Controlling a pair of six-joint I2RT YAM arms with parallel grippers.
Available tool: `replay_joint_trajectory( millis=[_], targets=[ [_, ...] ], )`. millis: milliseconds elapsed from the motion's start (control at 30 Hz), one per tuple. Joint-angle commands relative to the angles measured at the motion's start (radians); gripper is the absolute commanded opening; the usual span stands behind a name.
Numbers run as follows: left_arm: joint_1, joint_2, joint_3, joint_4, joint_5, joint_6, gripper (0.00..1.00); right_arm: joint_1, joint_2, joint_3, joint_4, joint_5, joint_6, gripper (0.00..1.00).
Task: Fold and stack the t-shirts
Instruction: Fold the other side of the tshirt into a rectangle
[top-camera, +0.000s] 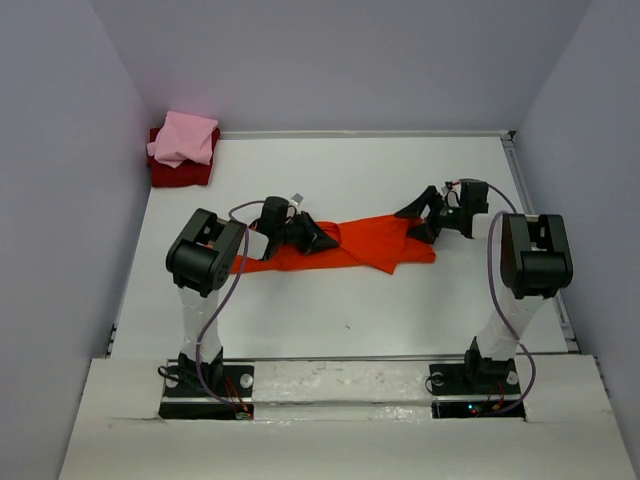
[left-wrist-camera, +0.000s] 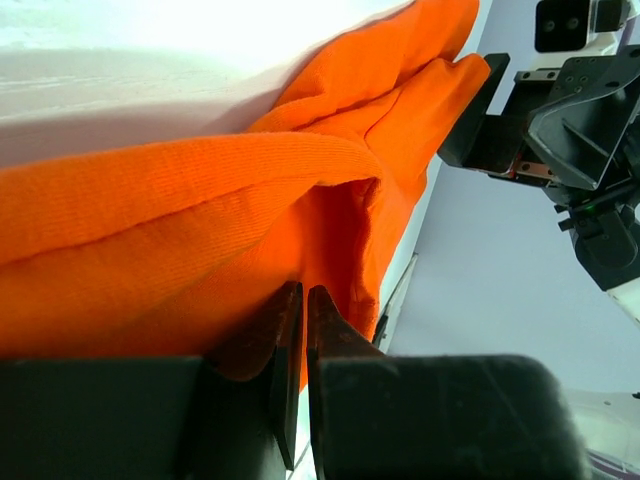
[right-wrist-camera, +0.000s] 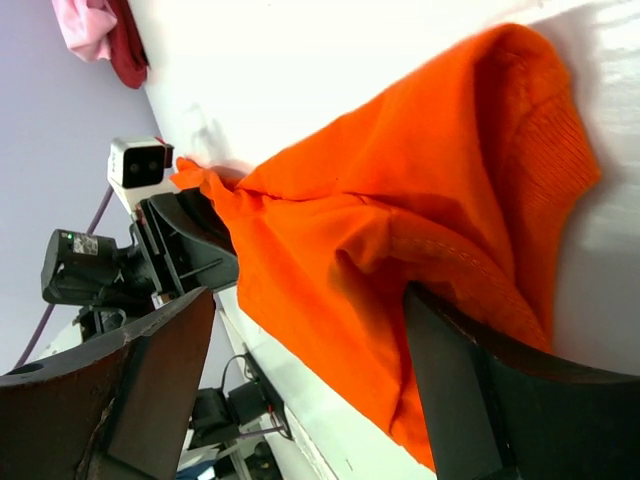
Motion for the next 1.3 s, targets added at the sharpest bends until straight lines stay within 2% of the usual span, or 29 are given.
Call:
replay_joint_trajectory(
  millis=[0,267,400,500,767,1067,1267],
  targets=[
    [0.014,-0.001,0.002,0.027,0.042,0.031,0.16,0.02,-0.006,0.027,0.127,0.035,0.052,0.81],
    [0.018,0.078,0.007,-0.053,0.048,0.078,0.12,0.07,0.001,0.066,0.152,0.069,0.083,0.81],
    [0.018,0.082,0.042,-0.238,-0.004,0.178,0.12,0.09,0.032,0.071,0.201,0.069,0.109,0.81],
    [0.023,0.087,0.06,-0.293,-0.019,0.216,0.11,0.099,0.047,0.067,0.245,0.07,0.141,0.81],
    [0.026,0.075,0.048,-0.292,-0.015,0.206,0.11,0.158,0.107,0.074,0.331,0.081,0.203,0.81],
    [0.032,0.044,0.007,-0.289,-0.042,0.203,0.11,0.158,0.06,0.053,0.319,0.15,0.181,0.81],
    [0.038,0.029,-0.018,-0.289,-0.056,0.204,0.11,0.115,0.017,0.034,0.299,0.199,0.149,0.81]
  ],
)
